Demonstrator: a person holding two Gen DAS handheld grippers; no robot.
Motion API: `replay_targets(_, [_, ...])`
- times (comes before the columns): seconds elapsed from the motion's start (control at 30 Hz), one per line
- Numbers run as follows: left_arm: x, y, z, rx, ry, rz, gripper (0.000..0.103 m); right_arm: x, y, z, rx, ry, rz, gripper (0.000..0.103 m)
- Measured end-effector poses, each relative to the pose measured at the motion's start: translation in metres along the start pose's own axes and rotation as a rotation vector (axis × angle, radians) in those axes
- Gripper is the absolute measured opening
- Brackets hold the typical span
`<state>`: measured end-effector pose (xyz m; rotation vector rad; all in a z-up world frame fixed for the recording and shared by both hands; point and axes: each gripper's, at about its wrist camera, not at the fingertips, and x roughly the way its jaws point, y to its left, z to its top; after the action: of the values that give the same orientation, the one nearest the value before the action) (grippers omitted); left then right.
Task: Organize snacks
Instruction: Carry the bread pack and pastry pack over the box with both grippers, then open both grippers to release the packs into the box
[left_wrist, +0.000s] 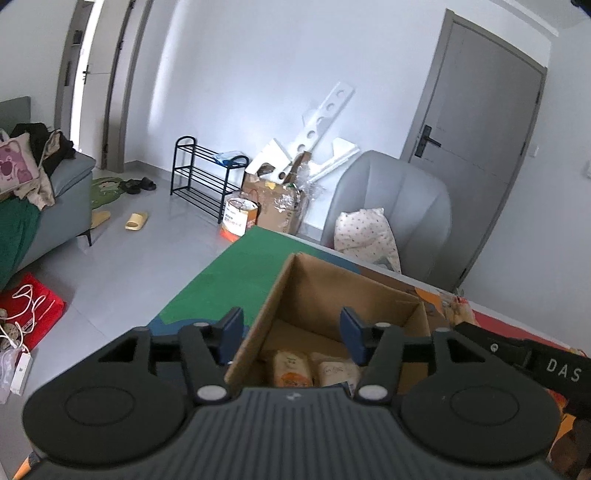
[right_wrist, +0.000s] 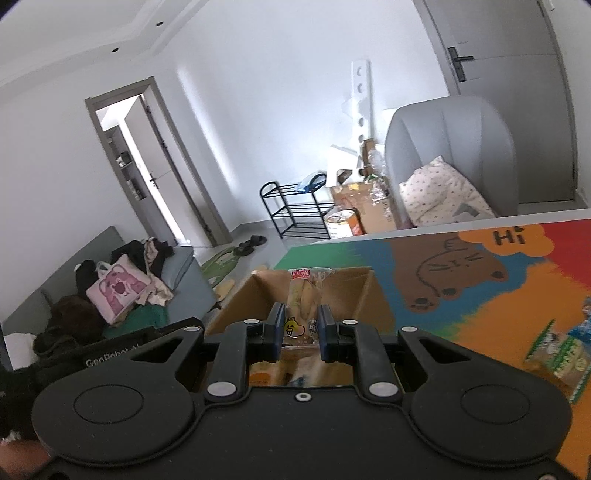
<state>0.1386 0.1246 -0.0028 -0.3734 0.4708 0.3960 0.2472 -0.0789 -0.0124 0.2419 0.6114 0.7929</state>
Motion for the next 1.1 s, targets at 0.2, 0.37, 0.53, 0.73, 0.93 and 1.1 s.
replay_targets(0.2, [-0.006, 0.008, 0.0, -0.023, -0.007, 0.02, 0.075, 0.008, 0.002, 0.001, 0.043, 0.008, -0.016, 0.038])
replay_targets(0.37, [-0.011, 0.012, 0.001, -0.021, -0.016, 0.046, 0.084, -0.003, 0.001, -0.002, 0.035, -0.004, -0.015, 0.052])
replay_targets(0.53, [-0.011, 0.006, 0.0, -0.02, -0.019, 0.062, 0.087, -0.018, -0.013, -0.001, 0.046, -0.018, -0.034, 0.057])
replay_targets(0.73, [-0.013, -0.011, -0.008, 0.003, -0.023, 0.011, 0.092, -0.038, -0.033, 0.0, 0.057, -0.033, -0.08, 0.066])
replay_targets(0.93, [-0.02, -0.031, -0.012, 0.044, -0.021, -0.036, 0.097, -0.054, -0.051, -0.003, 0.072, -0.03, -0.128, 0.073])
replay_targets(1.1, [-0.022, -0.046, -0.018, 0.055, -0.014, -0.072, 0.098, -0.072, -0.062, -0.005, 0.074, -0.049, -0.16, 0.083])
